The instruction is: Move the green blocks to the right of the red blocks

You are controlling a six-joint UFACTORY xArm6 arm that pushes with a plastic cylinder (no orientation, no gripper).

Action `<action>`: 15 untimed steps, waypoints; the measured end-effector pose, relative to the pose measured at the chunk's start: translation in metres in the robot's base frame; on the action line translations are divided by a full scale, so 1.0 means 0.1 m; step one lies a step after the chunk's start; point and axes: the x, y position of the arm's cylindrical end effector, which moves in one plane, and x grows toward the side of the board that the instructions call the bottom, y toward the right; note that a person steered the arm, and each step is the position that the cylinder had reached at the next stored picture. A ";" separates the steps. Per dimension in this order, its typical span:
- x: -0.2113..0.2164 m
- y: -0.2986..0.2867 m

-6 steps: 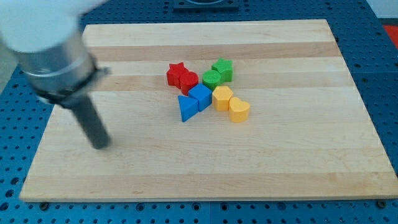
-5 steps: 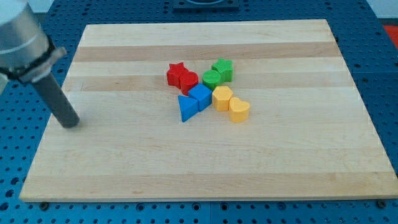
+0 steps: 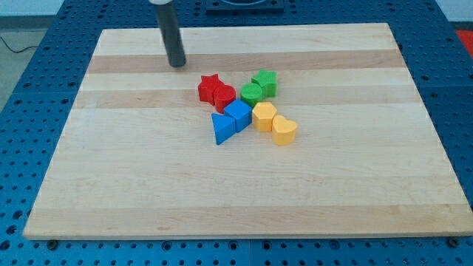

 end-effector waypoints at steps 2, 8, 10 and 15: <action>0.21 0.20; -0.24 0.90; 0.02 2.83; 0.54 1.97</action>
